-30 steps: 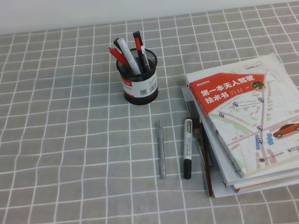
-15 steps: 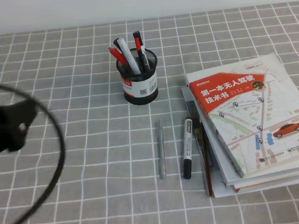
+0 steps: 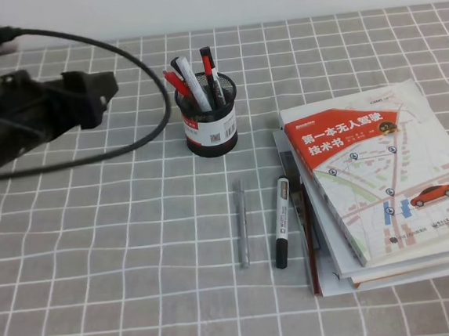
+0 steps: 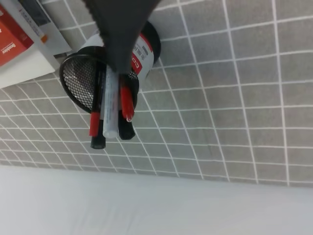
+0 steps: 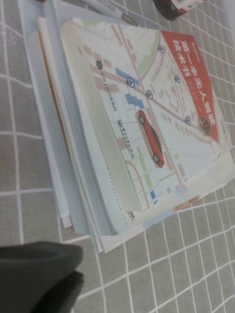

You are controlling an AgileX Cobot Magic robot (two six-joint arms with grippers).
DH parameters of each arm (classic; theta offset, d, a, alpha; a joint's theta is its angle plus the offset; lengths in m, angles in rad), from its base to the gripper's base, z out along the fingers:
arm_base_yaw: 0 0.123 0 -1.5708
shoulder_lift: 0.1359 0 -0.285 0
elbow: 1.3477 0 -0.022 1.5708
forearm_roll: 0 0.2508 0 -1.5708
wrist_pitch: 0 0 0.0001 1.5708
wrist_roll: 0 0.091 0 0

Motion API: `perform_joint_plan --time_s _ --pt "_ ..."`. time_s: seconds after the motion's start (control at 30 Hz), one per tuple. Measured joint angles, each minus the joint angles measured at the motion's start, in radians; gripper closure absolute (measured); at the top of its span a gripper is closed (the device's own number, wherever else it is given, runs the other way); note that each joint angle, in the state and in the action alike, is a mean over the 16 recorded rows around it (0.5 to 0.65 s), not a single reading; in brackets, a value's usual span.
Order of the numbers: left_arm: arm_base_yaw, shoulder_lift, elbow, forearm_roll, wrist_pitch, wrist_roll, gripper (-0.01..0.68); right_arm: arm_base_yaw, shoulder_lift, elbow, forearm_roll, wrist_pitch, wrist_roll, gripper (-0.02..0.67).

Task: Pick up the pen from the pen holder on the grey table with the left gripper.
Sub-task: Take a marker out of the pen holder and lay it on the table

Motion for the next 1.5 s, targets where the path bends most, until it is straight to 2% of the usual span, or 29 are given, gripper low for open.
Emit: perform_joint_plan --time_s 0.2,0.63,0.9,1.5 --pt "0.000 0.190 -0.121 -0.093 0.071 0.187 0.627 0.000 0.000 0.000 0.000 0.000 0.000 0.650" --pt "0.000 0.500 -0.354 -0.099 0.239 0.355 0.628 0.000 0.000 0.000 0.000 0.000 0.000 0.650" --pt "0.000 0.584 -0.427 -0.099 0.255 0.417 0.628 0.000 0.000 0.000 0.000 0.000 0.000 0.650" --pt "-0.009 0.660 -0.491 -0.099 0.227 0.467 0.628 0.000 0.000 0.000 0.000 0.000 0.000 0.650"
